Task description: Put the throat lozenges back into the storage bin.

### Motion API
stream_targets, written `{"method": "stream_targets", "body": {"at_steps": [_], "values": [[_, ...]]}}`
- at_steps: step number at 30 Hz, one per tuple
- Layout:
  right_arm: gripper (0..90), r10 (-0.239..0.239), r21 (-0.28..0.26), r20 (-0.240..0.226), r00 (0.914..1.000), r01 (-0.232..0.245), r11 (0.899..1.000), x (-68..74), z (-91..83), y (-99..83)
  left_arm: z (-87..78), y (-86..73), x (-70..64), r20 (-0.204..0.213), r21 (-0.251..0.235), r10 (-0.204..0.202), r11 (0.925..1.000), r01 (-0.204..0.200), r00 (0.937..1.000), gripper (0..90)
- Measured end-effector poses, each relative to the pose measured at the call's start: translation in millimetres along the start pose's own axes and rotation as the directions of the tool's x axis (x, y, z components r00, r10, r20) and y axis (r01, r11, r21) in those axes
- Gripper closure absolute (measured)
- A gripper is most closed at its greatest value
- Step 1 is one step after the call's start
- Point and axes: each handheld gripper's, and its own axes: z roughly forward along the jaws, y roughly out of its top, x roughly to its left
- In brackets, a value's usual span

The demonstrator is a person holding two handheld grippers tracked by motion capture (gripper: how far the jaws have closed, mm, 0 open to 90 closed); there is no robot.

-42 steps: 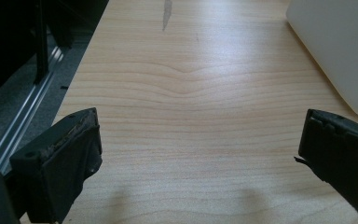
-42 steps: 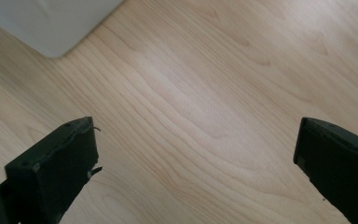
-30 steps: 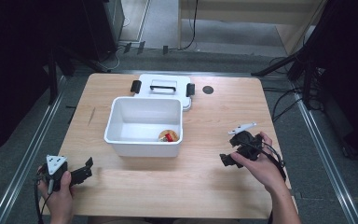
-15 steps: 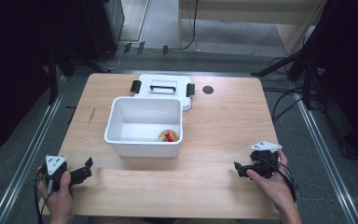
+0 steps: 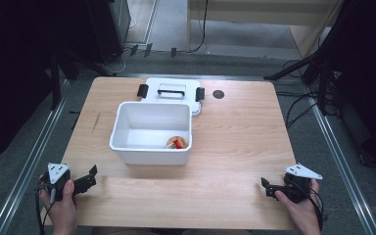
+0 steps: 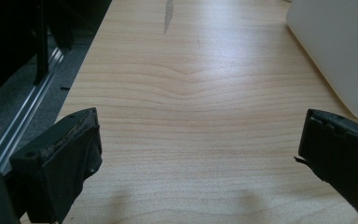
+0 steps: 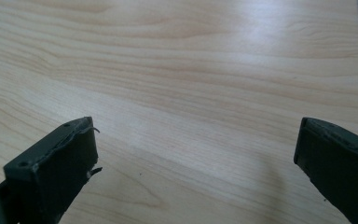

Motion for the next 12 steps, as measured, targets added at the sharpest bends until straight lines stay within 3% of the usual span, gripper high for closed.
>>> {"method": "stream_targets", "body": {"at_steps": [3, 7, 12], "values": [[0.0, 0.014, -0.046, 0.023, 0.9996, -0.013, 0.999, -3.7, -7.7, -5.4, 0.0, 0.0, 0.2, 0.001, 0.0, -0.001, 1.0, 0.001, 1.0, 0.0], [0.1, 0.085, -0.121, -0.003, 0.9964, -0.085, 0.989, -10.8, -15.6, -14.3, 0.2, 0.0, 0.4, 0.002, 0.0, -0.003, 1.0, 0.003, 1.0, 0.0], [0.1, 0.11, -0.152, -0.016, 0.9937, -0.112, 0.982, -12.4, -18.1, -17.1, 0.3, 0.3, 1.2, 0.006, 0.004, -0.009, 0.9999, 0.009, 0.9999, 0.0]]}}
